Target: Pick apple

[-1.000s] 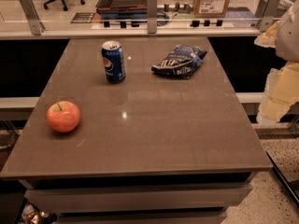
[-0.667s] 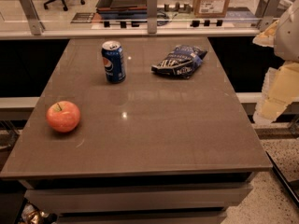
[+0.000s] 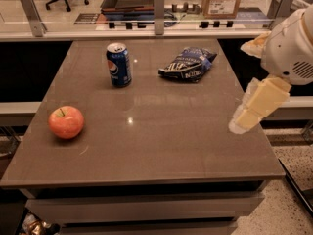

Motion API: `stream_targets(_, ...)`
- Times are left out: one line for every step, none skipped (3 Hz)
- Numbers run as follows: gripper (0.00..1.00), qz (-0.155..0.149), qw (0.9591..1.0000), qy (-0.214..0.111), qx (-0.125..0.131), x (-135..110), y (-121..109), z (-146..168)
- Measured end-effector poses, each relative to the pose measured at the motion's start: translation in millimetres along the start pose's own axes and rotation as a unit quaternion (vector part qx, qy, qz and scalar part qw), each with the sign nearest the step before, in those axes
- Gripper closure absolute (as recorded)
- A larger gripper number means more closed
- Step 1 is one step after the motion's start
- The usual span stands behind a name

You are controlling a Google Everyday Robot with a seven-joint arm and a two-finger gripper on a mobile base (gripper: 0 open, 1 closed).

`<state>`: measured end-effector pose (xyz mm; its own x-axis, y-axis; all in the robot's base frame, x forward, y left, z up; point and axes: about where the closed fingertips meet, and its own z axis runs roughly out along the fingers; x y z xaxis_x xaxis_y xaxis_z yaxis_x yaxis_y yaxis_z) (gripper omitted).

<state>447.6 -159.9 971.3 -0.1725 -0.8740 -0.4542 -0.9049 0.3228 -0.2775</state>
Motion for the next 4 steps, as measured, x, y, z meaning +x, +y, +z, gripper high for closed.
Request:
stream_targets(0.0,0.003,0.9965,-0.084,0.004,-33.8,11.6,22.9)
stream_targets(0.0,-0.018,0.9873,-0.158,-0.003,-73.6,24.7,41.1)
stream_targets(0.0,-0.042,0.9764,-0.21,-0.026,-110.1,41.1,66.7)
stream_targets(0.0,-0.05,0.9686,-0.237,-0.056,-136.0,54.7,98.0)
